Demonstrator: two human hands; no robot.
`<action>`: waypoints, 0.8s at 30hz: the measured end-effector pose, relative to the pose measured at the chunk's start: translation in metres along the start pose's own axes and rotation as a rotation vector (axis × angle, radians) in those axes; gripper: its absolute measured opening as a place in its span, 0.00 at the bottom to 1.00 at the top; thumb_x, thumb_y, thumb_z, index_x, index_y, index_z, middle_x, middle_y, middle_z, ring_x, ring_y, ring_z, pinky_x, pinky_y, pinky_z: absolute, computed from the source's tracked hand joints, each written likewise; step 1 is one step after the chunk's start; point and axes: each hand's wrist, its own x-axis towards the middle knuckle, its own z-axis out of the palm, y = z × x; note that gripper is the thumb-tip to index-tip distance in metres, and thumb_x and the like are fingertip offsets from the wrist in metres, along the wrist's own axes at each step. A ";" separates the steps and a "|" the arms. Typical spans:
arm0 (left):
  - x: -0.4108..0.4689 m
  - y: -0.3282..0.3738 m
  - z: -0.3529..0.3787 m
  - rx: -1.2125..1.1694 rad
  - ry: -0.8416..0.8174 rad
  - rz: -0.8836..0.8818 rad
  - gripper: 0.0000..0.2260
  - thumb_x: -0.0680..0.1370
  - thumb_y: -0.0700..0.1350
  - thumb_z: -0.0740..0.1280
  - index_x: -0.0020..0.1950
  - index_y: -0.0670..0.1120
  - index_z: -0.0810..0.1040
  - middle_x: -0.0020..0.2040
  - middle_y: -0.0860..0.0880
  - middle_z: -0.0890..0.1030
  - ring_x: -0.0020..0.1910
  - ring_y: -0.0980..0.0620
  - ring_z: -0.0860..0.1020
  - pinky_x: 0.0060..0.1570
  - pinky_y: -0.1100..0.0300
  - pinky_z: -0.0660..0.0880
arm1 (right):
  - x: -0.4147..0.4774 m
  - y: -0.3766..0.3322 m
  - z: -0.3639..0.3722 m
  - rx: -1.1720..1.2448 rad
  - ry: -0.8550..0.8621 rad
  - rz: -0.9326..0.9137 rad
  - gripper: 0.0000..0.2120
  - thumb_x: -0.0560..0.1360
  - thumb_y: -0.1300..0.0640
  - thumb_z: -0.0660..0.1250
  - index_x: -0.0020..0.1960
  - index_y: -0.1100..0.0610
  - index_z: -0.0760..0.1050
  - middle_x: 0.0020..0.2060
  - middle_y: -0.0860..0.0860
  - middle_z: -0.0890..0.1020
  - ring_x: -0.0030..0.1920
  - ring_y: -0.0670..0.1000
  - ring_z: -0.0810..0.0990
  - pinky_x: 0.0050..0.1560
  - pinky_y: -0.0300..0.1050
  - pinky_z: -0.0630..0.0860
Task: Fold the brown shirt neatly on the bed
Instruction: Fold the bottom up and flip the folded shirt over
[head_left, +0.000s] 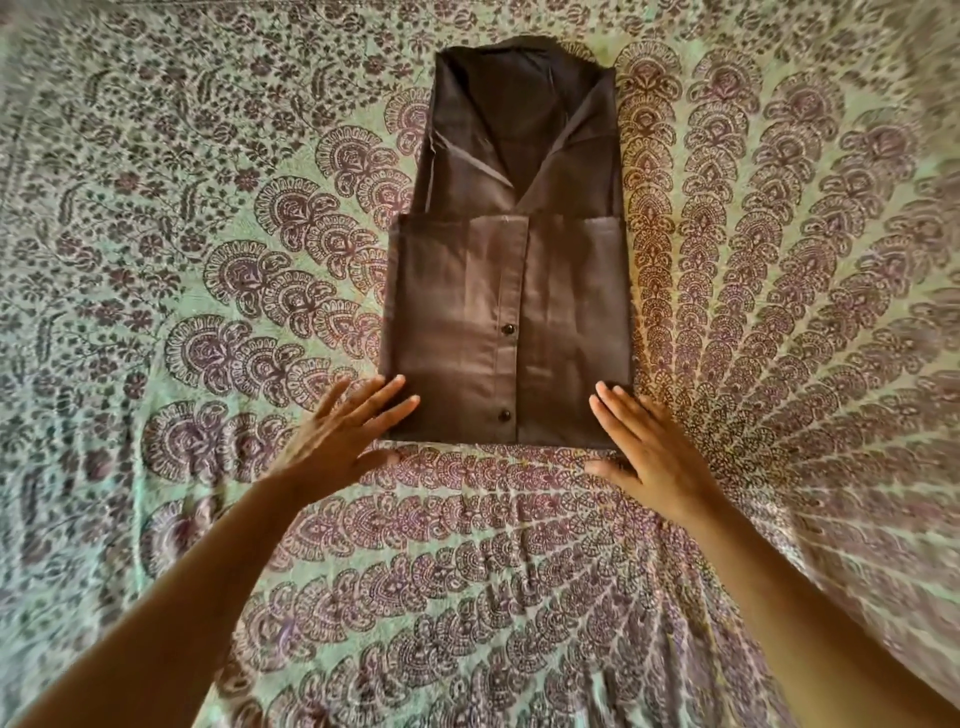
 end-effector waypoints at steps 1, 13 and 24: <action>0.002 -0.001 0.001 -0.006 -0.003 0.011 0.27 0.78 0.62 0.48 0.75 0.55 0.55 0.75 0.50 0.58 0.73 0.48 0.59 0.72 0.51 0.42 | 0.003 -0.001 -0.001 0.025 0.032 0.001 0.33 0.79 0.37 0.43 0.73 0.59 0.56 0.73 0.55 0.60 0.73 0.53 0.59 0.72 0.48 0.53; -0.018 0.031 -0.039 -0.516 0.261 -0.198 0.15 0.80 0.45 0.56 0.65 0.50 0.74 0.53 0.41 0.80 0.55 0.41 0.77 0.44 0.52 0.76 | -0.018 -0.030 -0.057 0.510 0.399 0.072 0.24 0.77 0.43 0.55 0.61 0.58 0.75 0.61 0.48 0.73 0.68 0.51 0.65 0.71 0.50 0.58; -0.092 0.083 -0.122 -1.133 0.607 -0.222 0.06 0.75 0.55 0.61 0.50 0.64 0.72 0.37 0.49 0.79 0.29 0.57 0.73 0.28 0.64 0.70 | -0.090 -0.083 -0.125 1.152 0.611 0.257 0.06 0.68 0.47 0.67 0.40 0.48 0.80 0.32 0.41 0.82 0.34 0.40 0.80 0.33 0.32 0.76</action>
